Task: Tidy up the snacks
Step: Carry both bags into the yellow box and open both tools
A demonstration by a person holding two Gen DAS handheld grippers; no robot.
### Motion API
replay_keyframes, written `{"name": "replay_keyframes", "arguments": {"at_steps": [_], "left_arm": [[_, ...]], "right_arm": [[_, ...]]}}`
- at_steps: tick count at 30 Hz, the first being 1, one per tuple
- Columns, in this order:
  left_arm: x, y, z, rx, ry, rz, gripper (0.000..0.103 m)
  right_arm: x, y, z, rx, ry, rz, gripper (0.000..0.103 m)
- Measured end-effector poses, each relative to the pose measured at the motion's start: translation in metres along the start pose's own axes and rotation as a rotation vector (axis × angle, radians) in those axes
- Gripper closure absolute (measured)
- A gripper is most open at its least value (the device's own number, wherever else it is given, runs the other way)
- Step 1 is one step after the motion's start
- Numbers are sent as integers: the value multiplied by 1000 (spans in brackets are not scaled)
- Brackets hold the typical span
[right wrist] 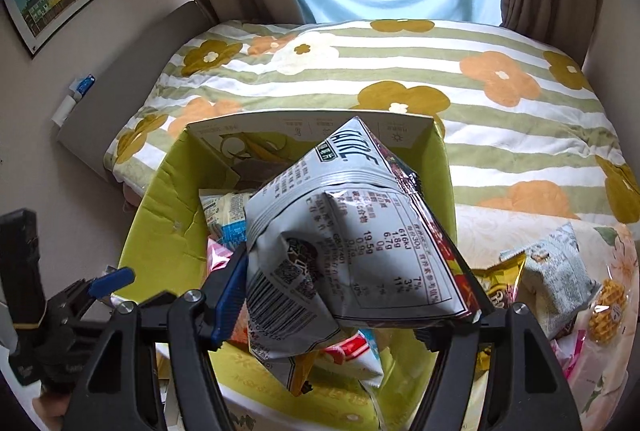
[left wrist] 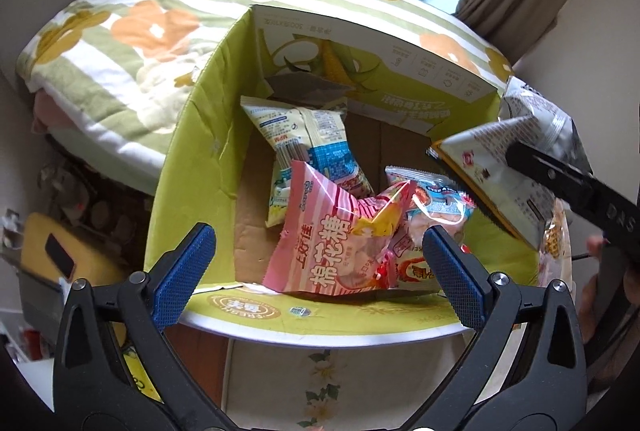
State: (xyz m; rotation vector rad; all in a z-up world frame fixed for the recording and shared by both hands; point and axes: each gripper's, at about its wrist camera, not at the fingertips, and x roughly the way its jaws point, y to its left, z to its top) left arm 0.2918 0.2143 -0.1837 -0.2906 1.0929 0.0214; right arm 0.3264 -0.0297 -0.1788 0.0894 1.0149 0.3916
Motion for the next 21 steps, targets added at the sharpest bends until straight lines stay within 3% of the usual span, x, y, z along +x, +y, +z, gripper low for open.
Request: {"name": "replay_keyframes", "arguments": {"at_steps": [2, 4, 8, 14, 21], "left_arm": [[-2, 1, -1, -14, 0, -8, 1], [-4, 1, -3, -20, -2, -4, 1], [-6, -1, -7, -13, -3, 8, 1], [-8, -8, -14, -3, 3, 5, 1], [-24, -15, -18, 9, -31, -15, 1]], "right_arm": [[7, 1, 6, -10, -3, -34, 28], [13, 1, 8, -7, -7, -72, 5], [8, 0, 1, -16, -39, -35, 5], [4, 2, -13, -53, 25, -32, 5], [-13, 4, -21, -42, 13, -18, 5]]}}
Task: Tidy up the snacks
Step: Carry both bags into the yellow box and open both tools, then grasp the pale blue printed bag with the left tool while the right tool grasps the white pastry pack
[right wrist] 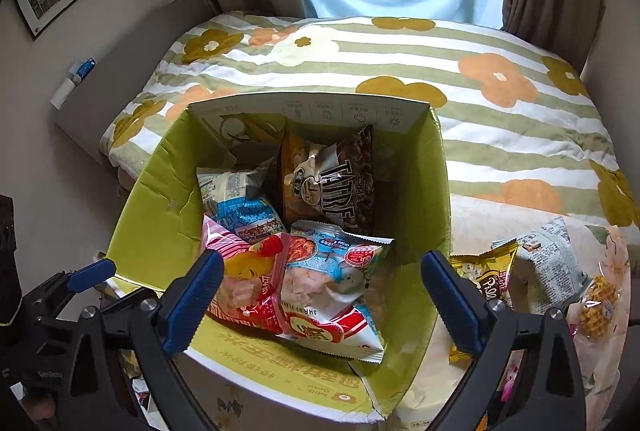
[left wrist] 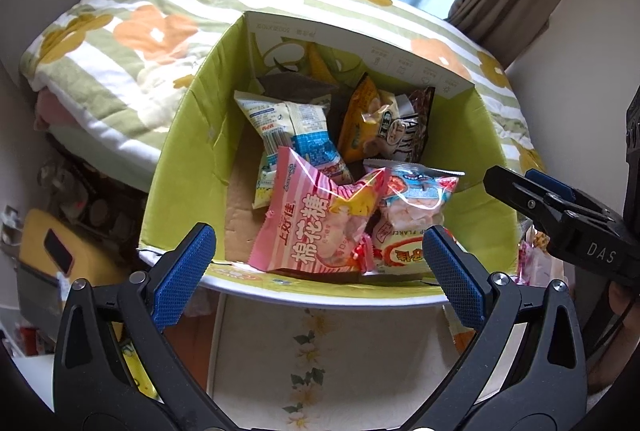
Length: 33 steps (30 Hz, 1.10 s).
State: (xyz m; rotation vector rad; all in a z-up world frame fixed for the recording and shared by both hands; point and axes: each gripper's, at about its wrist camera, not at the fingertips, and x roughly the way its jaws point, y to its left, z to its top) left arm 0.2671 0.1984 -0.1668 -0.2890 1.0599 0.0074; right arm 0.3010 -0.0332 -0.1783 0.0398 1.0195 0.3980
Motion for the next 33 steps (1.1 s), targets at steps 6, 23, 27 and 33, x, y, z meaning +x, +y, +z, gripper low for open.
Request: {"name": "replay_keyframes", "arguments": {"at_steps": [6, 23, 27, 33], "left_arm": [[-15, -14, 0, 43, -37, -16, 1], [-34, -117, 15, 234, -84, -189, 1], [-28, -154, 9, 260, -67, -214, 1], [-10, -219, -5, 260, -34, -232, 1]], "right_arm": [[-27, 0, -4, -2, -57, -10, 5], [-125, -73, -34, 155, -205, -195, 5], [-142, -112, -54, 207, -203, -260, 5], [-154, -173, -89, 269, -162, -289, 5]]}}
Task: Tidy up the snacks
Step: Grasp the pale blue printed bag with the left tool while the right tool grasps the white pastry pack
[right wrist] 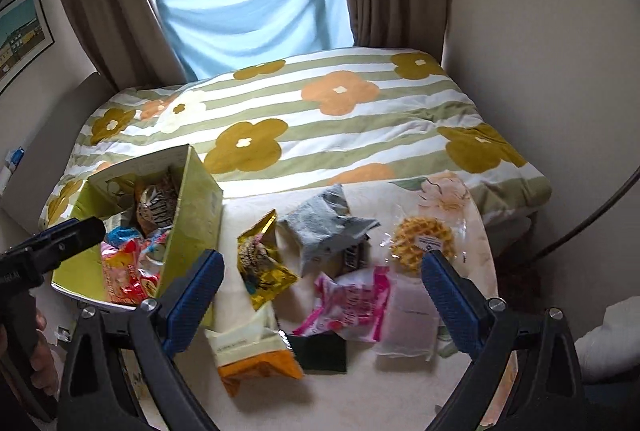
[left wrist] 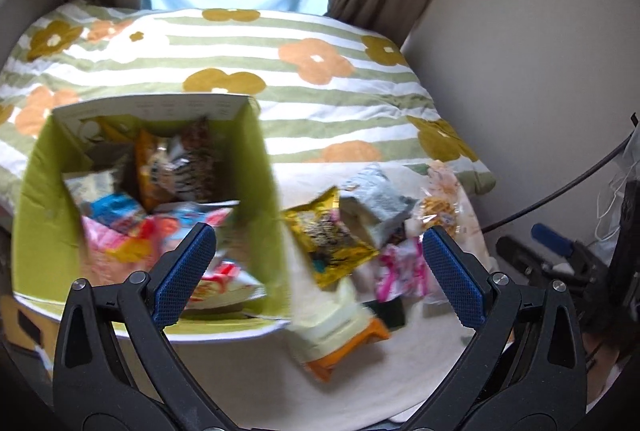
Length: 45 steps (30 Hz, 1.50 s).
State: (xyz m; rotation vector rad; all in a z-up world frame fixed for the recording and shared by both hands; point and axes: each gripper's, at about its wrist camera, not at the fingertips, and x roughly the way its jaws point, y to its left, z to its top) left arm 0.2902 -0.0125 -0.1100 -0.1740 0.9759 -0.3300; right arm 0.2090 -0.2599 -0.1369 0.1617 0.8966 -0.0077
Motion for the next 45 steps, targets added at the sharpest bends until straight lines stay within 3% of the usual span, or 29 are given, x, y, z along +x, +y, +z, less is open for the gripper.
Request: {"name": "replay_keyframes", "arguments": {"at_steps": [7, 15, 27, 31, 39, 42, 45], "left_arm": [[49, -60, 1, -43, 51, 0, 1], [104, -97, 5, -85, 111, 58, 1], [201, -93, 10, -178, 278, 81, 1], [233, -89, 8, -192, 333, 86, 7], [265, -77, 9, -221, 370, 82, 10], [272, -73, 9, -234, 375, 66, 17], [274, -71, 13, -223, 365, 54, 32]], "right_arm": [[12, -69, -15, -3, 60, -22, 5], [39, -102, -28, 27, 136, 27, 5], [95, -122, -53, 110, 283, 48, 5], [111, -127, -61, 150, 327, 36, 5], [131, -124, -67, 172, 369, 27, 5], [138, -124, -69, 184, 380, 26, 5], [143, -122, -70, 196, 388, 22, 5]]}}
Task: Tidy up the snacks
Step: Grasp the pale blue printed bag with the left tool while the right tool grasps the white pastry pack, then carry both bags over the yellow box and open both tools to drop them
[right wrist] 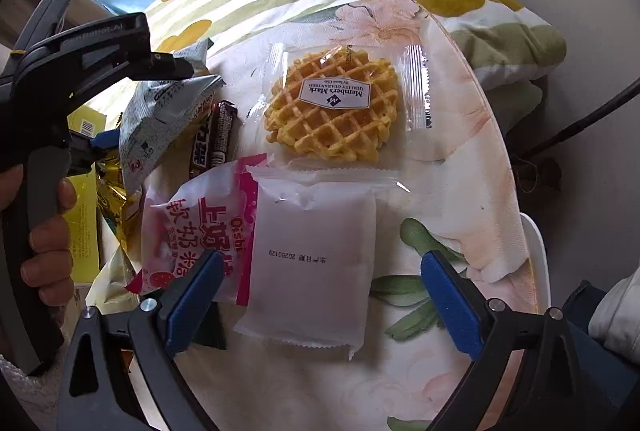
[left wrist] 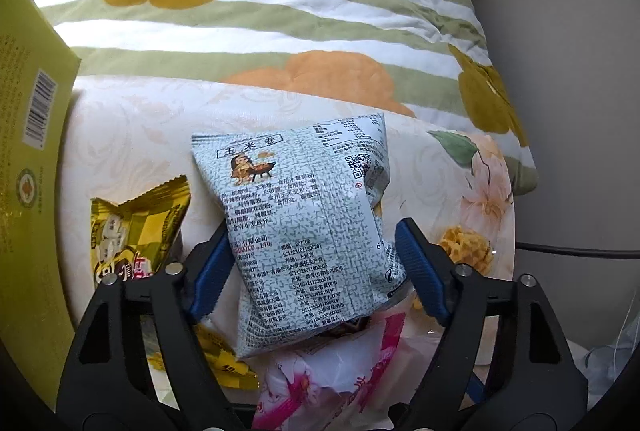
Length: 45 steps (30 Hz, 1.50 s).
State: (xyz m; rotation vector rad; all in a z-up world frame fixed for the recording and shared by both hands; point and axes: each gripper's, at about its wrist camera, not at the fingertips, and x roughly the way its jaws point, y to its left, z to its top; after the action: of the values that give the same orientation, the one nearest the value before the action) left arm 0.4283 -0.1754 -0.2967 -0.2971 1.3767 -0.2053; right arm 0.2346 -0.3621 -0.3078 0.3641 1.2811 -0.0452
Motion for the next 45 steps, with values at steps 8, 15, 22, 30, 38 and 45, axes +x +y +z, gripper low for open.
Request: {"name": "replay_keyframes", "arguments": {"at_steps": [8, 15, 22, 30, 38, 45], "left_arm": [[3, 5, 5, 26, -2, -10, 50], [-2, 4, 3, 48, -9, -22, 53], [-13, 1, 0, 66, -24, -36, 53], [-25, -1, -4, 78, -38, -52, 53], [-40, -5, -9, 86, -62, -56, 54], [-63, -14, -19, 96, -104, -72, 54]], "right_arm": [[11, 2, 2, 25, 15, -18, 5], [15, 1, 2, 33, 21, -27, 7], [23, 7, 1, 15, 42, -36, 29], [21, 15, -2, -23, 21, -55, 43], [11, 12, -10, -7, 7, -44, 45], [-18, 7, -14, -15, -61, -26, 45]]}}
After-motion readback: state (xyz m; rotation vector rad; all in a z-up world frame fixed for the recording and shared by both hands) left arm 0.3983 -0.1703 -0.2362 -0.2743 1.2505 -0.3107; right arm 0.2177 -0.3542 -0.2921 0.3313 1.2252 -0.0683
